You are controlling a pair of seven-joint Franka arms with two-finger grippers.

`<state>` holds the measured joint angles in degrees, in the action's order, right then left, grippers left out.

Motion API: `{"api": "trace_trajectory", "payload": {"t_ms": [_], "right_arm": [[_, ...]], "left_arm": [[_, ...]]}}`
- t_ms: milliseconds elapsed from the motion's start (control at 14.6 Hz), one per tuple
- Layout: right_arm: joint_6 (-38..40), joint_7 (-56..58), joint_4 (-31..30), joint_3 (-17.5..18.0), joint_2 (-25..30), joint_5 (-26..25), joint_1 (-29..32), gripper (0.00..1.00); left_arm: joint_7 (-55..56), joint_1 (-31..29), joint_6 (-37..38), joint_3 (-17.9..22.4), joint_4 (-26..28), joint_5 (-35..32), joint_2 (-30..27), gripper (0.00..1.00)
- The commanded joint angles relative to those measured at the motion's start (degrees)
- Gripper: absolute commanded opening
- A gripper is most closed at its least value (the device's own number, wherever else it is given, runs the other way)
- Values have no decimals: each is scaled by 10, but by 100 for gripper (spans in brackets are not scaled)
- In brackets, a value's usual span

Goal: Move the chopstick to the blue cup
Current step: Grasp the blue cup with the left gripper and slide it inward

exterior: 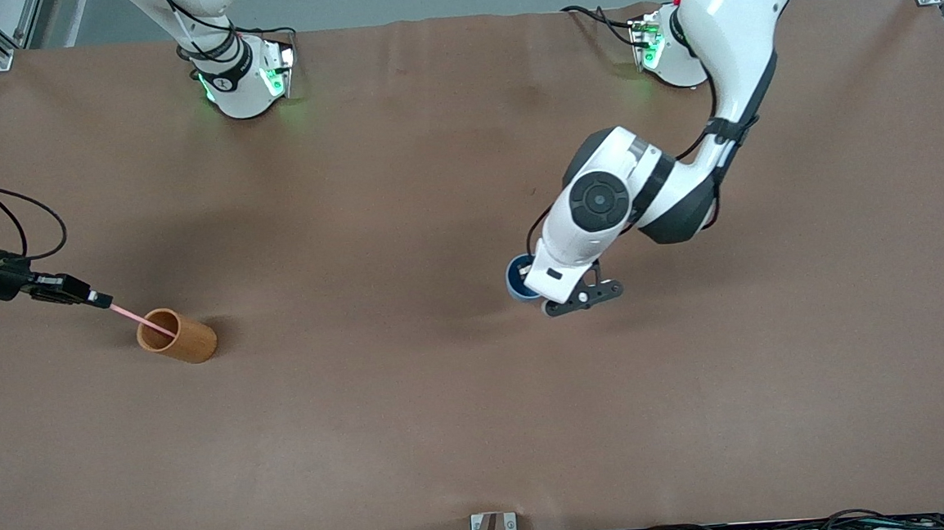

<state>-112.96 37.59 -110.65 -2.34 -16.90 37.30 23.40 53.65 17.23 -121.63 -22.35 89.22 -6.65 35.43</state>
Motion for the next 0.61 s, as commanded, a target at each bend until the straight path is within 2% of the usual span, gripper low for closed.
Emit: {"api": "trace_trajectory", "payload": {"t_ms": [0, 137, 342, 547], "right_arm": [[7, 3, 10, 7, 10, 10, 4, 4], [22, -15, 38, 8, 17, -1, 2, 4], [109, -106, 130, 12, 17, -75, -8, 4], [187, -236, 222, 11, 20, -141, -65, 4]], "left_arm": [[44, 17, -34, -7, -20, -29, 37, 1], [65, 35, -42, -7, -31, -41, 60, 1], [73, 39, -44, -7, -32, -51, 64, 1], [94, 45, -66, -7, -32, -73, 75, 2]]}}
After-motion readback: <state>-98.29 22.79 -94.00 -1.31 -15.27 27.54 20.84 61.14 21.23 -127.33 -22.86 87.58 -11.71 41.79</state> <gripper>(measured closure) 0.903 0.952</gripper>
